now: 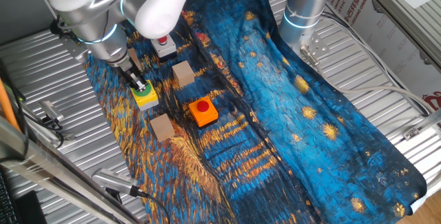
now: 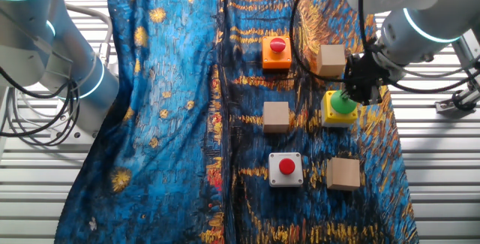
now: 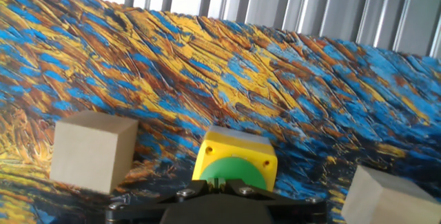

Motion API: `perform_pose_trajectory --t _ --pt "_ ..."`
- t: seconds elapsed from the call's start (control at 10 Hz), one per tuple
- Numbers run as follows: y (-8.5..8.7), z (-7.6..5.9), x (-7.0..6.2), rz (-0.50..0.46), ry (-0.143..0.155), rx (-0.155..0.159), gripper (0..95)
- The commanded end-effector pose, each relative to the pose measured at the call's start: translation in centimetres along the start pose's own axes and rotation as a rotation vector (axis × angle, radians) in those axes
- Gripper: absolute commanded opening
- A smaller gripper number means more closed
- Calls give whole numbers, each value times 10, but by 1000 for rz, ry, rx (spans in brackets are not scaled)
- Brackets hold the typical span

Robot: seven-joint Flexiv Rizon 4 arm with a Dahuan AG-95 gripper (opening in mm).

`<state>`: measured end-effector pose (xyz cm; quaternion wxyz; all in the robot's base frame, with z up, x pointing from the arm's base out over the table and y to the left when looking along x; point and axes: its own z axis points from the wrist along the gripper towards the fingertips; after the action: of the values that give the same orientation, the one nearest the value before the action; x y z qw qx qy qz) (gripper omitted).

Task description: Press three buttons from left to right in sequence

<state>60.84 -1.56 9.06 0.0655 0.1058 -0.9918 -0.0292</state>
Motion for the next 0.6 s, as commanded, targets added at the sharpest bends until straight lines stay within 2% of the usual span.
perform_pose_trajectory --t 0.1,0.2,0.3,0.4,0.5,0.6 --pt "-1 9 1 31 -3 -42 0" --pt "0 4 0 41 -8 -60 0" --pt "3 -9 0 41 -4 -46 0" --pt "9 -23 0 47 14 -32 0" --pt "19 -38 0 43 34 18 0" --pt "23 -42 0 37 38 39 0"
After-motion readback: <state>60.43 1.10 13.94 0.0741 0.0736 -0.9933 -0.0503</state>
